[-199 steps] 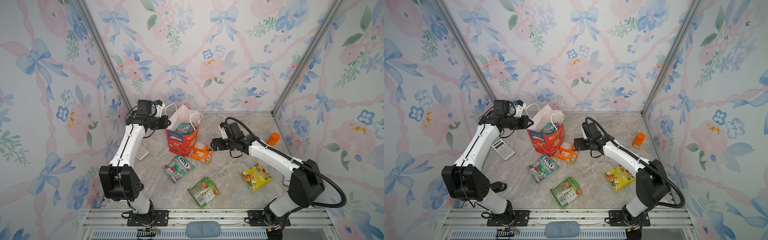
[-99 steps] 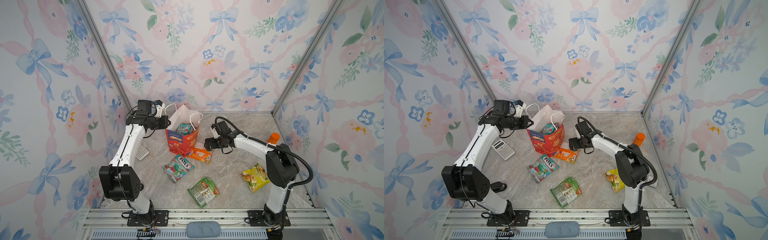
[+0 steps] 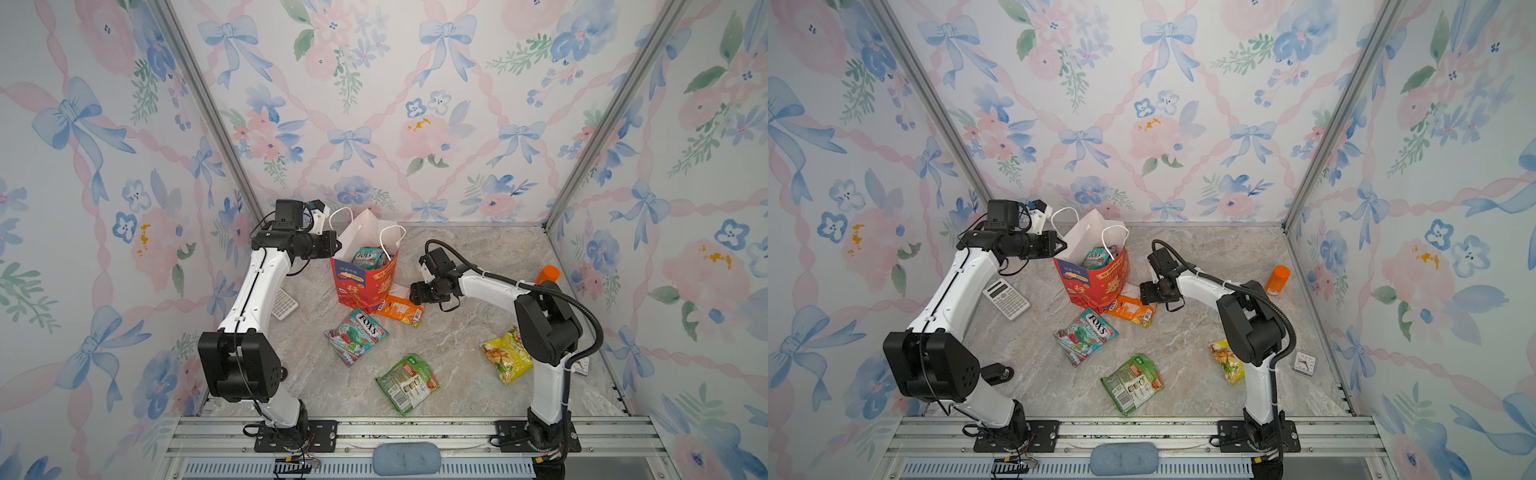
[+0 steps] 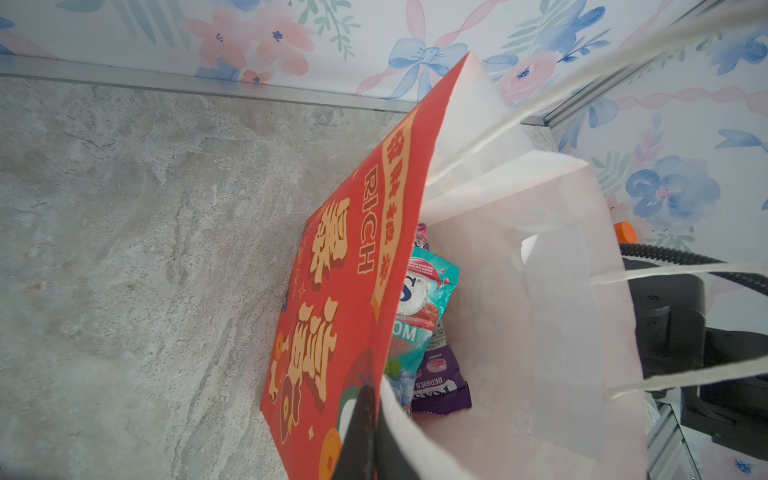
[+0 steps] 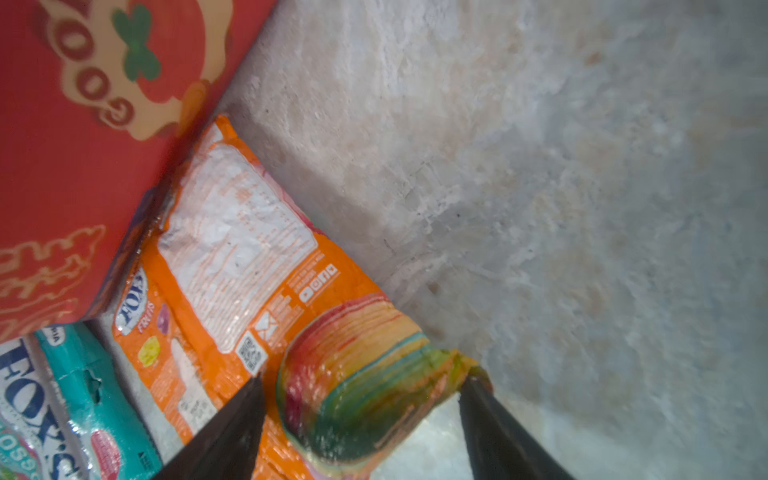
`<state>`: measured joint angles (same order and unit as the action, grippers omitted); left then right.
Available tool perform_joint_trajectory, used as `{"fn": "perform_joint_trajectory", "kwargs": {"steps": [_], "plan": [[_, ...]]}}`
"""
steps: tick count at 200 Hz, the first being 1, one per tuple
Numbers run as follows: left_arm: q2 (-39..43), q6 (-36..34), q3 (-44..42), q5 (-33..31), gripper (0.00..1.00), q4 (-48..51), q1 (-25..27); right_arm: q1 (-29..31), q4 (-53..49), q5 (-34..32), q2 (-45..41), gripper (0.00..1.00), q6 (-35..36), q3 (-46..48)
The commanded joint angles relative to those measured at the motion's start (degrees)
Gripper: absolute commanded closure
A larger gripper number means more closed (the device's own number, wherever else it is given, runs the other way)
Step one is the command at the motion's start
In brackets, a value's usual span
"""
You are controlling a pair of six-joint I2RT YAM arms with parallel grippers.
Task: Place the snacks into the paper bag
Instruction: 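Move the right gripper back down to the orange Fox's Fruits packet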
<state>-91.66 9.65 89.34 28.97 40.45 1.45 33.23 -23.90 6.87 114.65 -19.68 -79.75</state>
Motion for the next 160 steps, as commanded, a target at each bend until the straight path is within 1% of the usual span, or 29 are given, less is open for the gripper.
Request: {"fn": "perform_joint_trajectory", "kwargs": {"steps": [1,32,61,92,97,120,147,160], "plan": [[0.42,0.19,-0.75,-0.41,1.0,1.54,-0.22,0.93,-0.38,-1.25,-2.78,0.26,-1.68,4.31],[0.32,0.24,-0.75,-0.21,1.0,1.55,-0.24,2.28,0.82,-1.19,-7.17,0.29,-3.7,10.49],[0.37,0.2,-0.81,-0.31,1.0,1.52,-0.23,4.65,2.7,0.17,-13.45,0.3,-7.22,16.27],[0.29,0.28,-0.76,-0.1,1.0,1.52,-0.22,5.67,3.6,-0.08,-19.46,0.26,-10.7,19.99],[0.2,0.29,-0.75,-0.06,1.0,1.54,-0.25,5.6,3.55,-0.33,-21.6,0.26,-10.64,20.15],[0.34,0.37,-0.71,0.11,1.0,1.56,-0.27,4.18,2.82,-1.81,-23.47,0.22,-7.67,19.81],[0.41,0.37,-0.74,0.03,1.0,1.57,-0.25,0.96,0.38,3.44,-20.1,0.24,-1.06,15.73],[0.39,0.37,-0.74,0.08,1.0,1.51,-0.22,-0.12,-1.3,5.64,-16.16,0.26,2.25,12.95]]}}
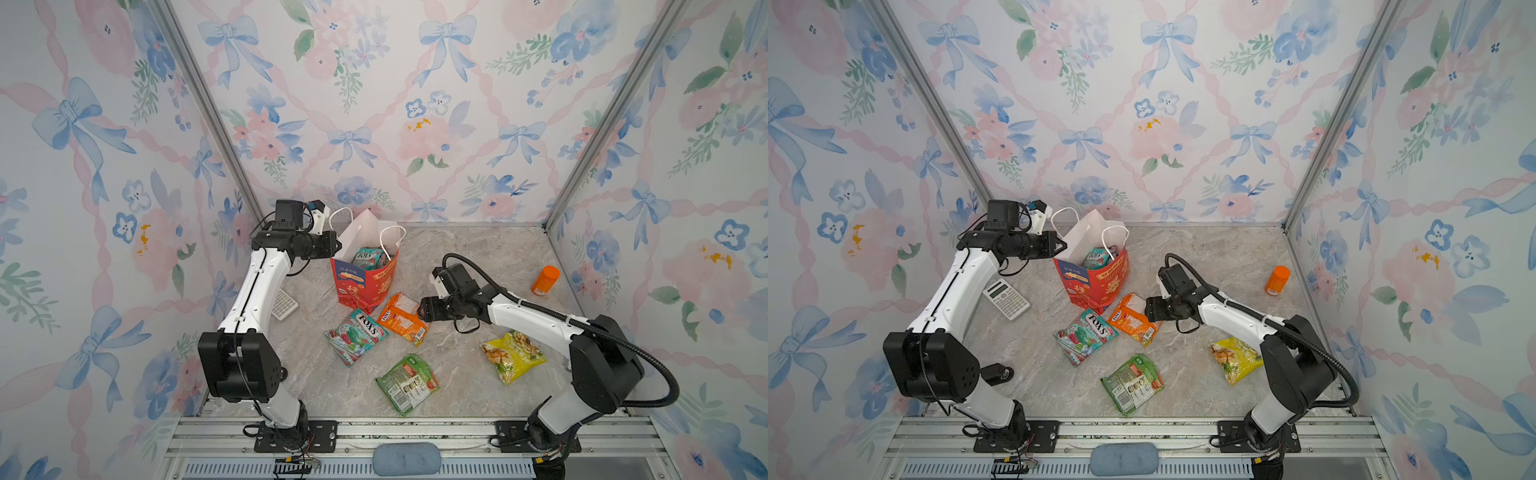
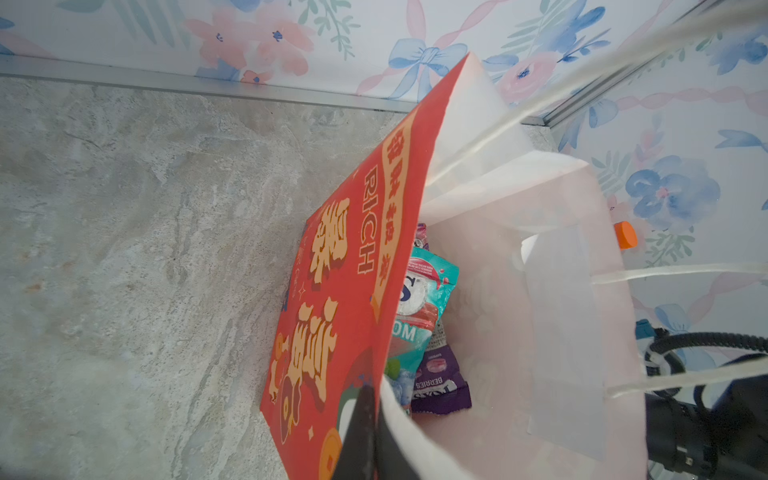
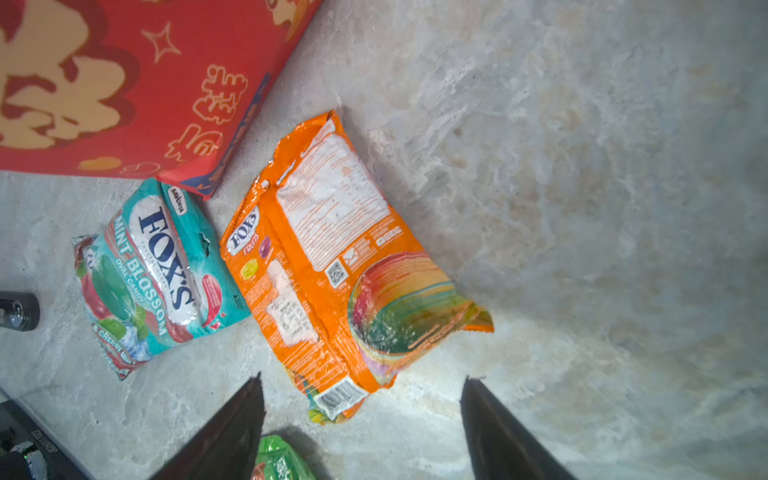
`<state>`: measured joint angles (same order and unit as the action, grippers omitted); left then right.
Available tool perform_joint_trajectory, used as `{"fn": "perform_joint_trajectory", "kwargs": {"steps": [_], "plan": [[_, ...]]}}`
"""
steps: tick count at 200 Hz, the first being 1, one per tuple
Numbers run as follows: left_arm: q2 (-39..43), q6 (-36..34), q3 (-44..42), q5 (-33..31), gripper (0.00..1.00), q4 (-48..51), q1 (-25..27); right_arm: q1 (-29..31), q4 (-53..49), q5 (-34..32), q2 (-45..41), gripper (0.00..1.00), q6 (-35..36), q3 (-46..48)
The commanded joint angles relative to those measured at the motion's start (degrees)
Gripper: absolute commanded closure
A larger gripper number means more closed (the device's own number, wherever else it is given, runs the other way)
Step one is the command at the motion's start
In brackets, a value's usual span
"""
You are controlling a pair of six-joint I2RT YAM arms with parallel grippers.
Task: Place the snacks into the paper bag
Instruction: 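Move the right gripper back down to the orange Fox's Fruits packet, then position the right gripper over the orange packet to grasp it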
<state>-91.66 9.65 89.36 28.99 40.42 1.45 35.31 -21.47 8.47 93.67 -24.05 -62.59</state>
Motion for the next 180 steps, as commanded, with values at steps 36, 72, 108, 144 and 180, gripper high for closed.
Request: {"fn": "perform_joint_trajectory", "kwargs": {"steps": [36,72,108,144,180], "plan": [[0.19,0.42,-0.69,0.05,1.0,1.59,-0.27,-4.05,-6.35,6.71,11.13,0.3,12.65,-10.35],[-0.02,0.37,-0.68,0.1,1.0,1.58,-0.22,-4.59,-6.56,8.49,14.85,0.31,14.55,-14.19],[-0.01,0.37,-0.79,0.01,1.0,1.57,-0.23,-4.3,-6.6,11.64,17.95,0.32,15.58,-15.55],[-0.05,0.35,-0.68,0.05,1.0,1.58,-0.22,-4.28,-6.33,11.47,19.44,0.36,15.64,-14.92],[-0.02,0.37,-0.77,0.0,1.0,1.54,-0.23,-4.02,-5.04,12.87,19.49,0.49,14.5,-13.52]]}}
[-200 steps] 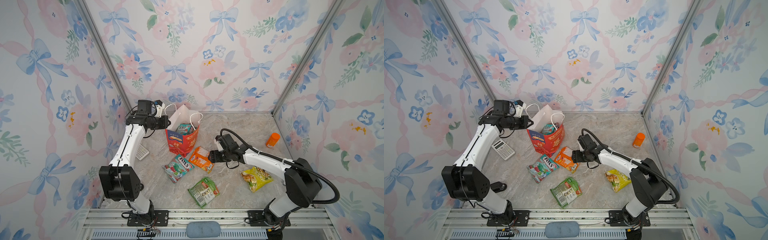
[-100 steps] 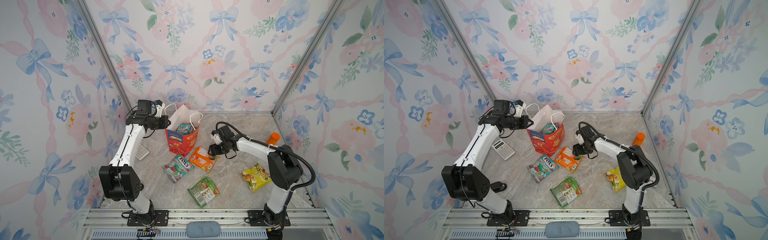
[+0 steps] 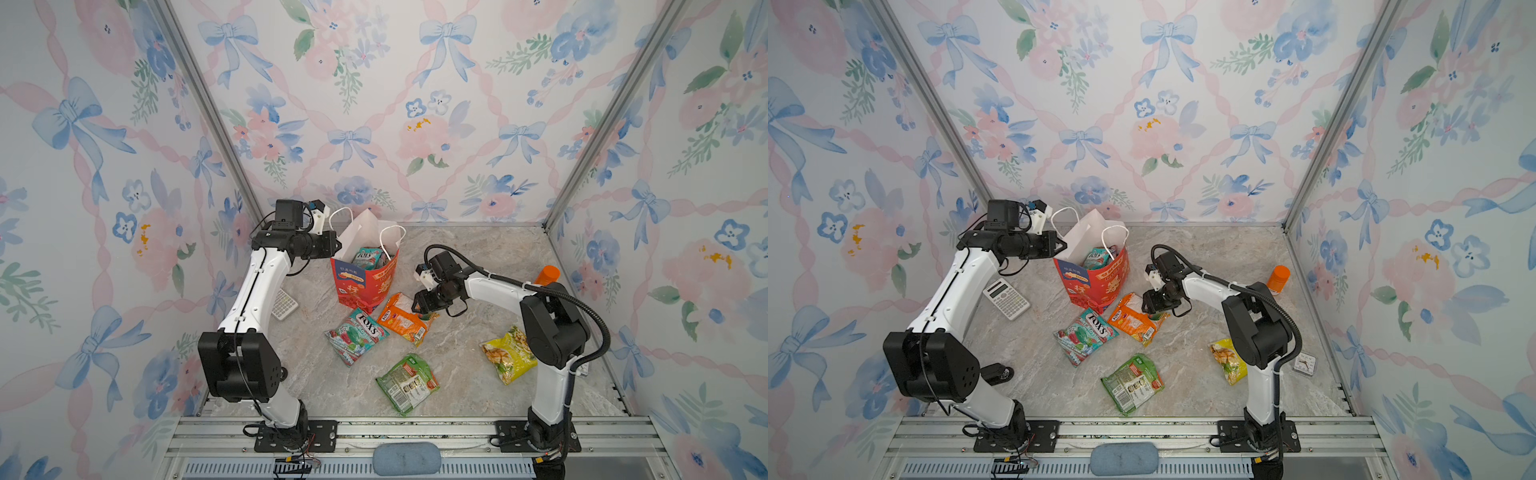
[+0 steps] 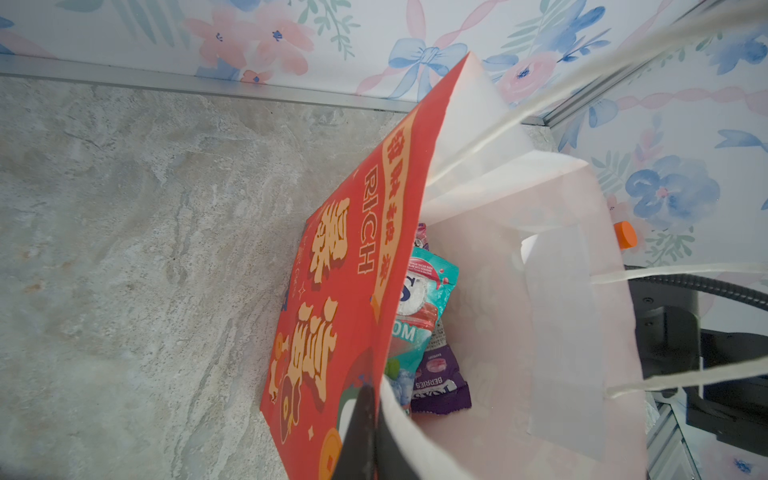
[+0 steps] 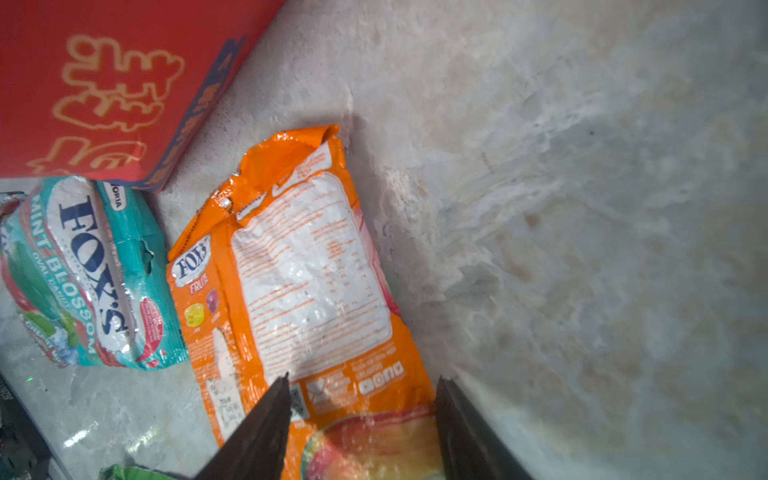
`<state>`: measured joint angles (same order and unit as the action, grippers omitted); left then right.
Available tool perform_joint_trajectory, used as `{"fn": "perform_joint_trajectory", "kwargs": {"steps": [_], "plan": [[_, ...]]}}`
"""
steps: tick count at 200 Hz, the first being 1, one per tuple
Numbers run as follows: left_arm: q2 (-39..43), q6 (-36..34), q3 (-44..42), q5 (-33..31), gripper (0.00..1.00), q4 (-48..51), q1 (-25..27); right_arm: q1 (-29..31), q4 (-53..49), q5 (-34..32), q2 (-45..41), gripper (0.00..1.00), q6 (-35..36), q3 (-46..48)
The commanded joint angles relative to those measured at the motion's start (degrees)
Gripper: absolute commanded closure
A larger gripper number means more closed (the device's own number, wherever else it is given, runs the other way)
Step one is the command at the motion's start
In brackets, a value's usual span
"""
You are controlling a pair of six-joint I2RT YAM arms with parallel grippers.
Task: Place the snacks into the paper bag
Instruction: 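Position the right gripper over the orange packet to grasp it, then close the right gripper on the orange packet's top edge and lift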
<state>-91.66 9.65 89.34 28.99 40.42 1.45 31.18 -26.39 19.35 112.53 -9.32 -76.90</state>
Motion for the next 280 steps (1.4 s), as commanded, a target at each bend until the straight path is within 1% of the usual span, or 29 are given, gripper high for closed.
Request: {"fn": "perform_joint_trajectory", "kwargs": {"steps": [1,13,38,48,77,93,135,197,235,280], "plan": [[-0.01,0.37,-0.7,0.01,1.0,1.52,-0.23,0.11,-0.05,2.04,0.56,0.49,-0.29,0.84],[-0.01,0.36,-0.67,0.01,1.0,1.57,-0.22,0.13,0.96,3.07,0.03,0.56,-1.14,1.84],[-0.01,0.28,-0.68,0.01,1.0,1.58,-0.22,-0.4,2.42,3.89,-1.19,0.74,-3.18,3.76],[-0.06,0.35,-0.66,0.01,1.0,1.58,-0.23,-0.83,3.36,4.49,-1.73,0.8,-4.31,4.65],[0.11,0.34,-0.68,0.01,1.0,1.59,-0.3,-2.46,5.63,6.04,-3.79,0.95,-7.55,6.67],[0.18,0.3,-0.75,-0.07,1.0,1.59,-0.22,-3.16,6.23,6.44,-5.54,1.0,-8.85,7.42],[0.19,0.36,-0.71,-0.08,1.0,1.58,-0.26,-4.08,6.6,5.58,-11.84,1.0,-11.64,9.19],[0.36,0.37,-0.79,0.1,1.0,1.59,-0.22,-4.37,9.69,2.17,-21.54,1.0,-19.51,13.81],[0.4,0.37,-0.66,0.19,1.0,1.57,-0.22,-4.29,8.38,0.36,-25.08,1.0,-20.3,13.69],[0.46,0.42,-0.74,0.1,1.0,1.54,-0.25,-2.31,6.54,-3.51,-28.27,1.0,-20.6,12.93]]}}
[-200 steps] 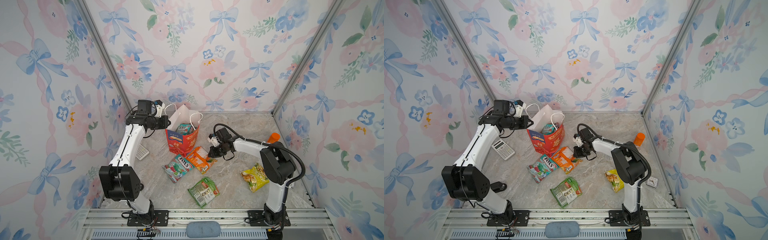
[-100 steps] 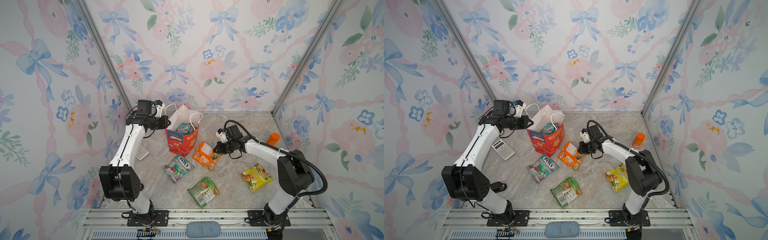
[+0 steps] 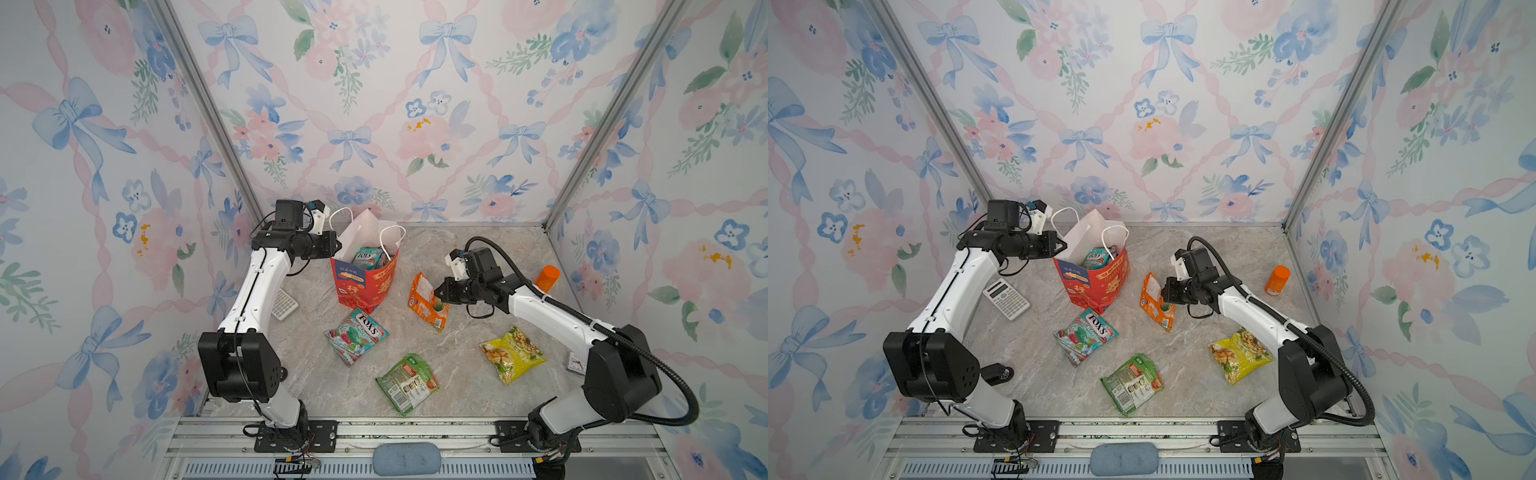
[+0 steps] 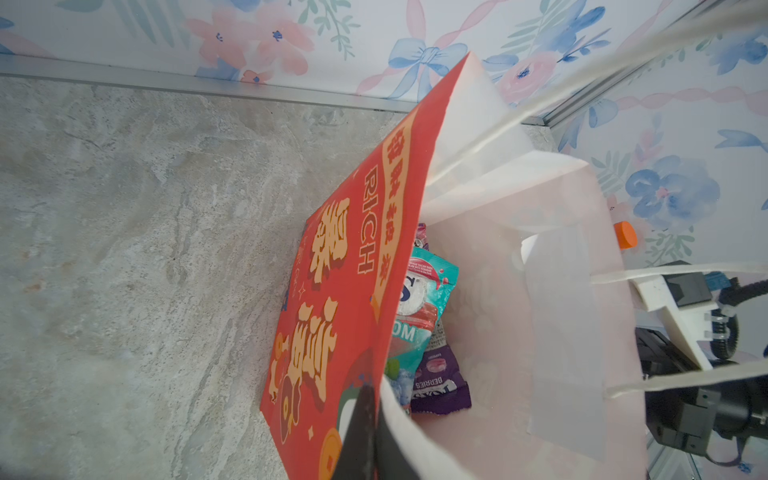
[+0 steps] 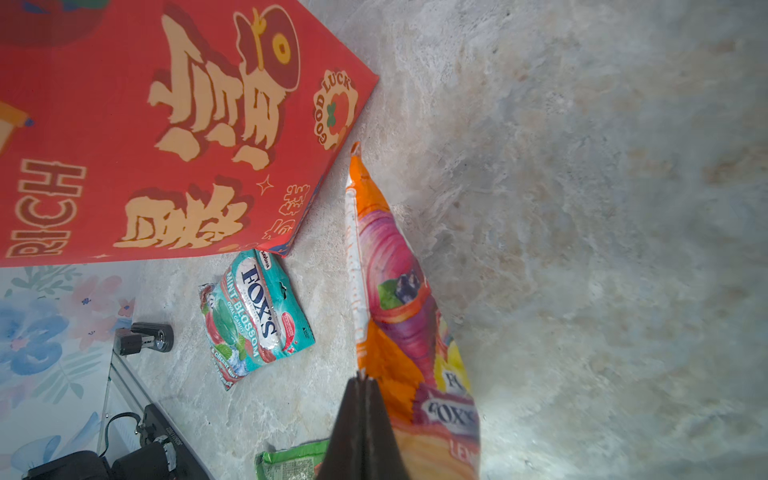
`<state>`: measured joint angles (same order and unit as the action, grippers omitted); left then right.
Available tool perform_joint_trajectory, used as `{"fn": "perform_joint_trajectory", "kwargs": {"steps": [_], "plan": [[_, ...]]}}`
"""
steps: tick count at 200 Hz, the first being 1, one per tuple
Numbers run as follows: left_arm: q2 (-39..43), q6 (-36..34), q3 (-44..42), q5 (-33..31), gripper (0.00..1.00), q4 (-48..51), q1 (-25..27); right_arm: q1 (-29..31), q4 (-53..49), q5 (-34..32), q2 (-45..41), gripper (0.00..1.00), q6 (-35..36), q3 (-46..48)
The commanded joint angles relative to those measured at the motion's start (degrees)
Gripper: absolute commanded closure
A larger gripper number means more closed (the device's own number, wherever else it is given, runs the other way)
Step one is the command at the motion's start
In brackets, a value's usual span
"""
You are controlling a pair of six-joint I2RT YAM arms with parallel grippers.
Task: Place the snacks into the paper bag
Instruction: 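Close the right gripper on the orange packet's top edge and lift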
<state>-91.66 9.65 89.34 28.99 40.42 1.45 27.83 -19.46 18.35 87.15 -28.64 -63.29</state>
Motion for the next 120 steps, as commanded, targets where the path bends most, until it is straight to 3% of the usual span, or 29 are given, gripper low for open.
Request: {"fn": "perform_joint_trajectory", "kwargs": {"steps": [1,120], "plan": [[0.44,0.44,-0.7,0.1,1.0,1.56,-0.24,1.1,-0.35,-2.56,-2.92,1.0,-1.3,-0.74],[0.51,0.37,-0.7,0.36,1.0,1.59,-0.22,8.6,-8.76,-8.77,-9.51,1.0,0.1,-9.5]]}}
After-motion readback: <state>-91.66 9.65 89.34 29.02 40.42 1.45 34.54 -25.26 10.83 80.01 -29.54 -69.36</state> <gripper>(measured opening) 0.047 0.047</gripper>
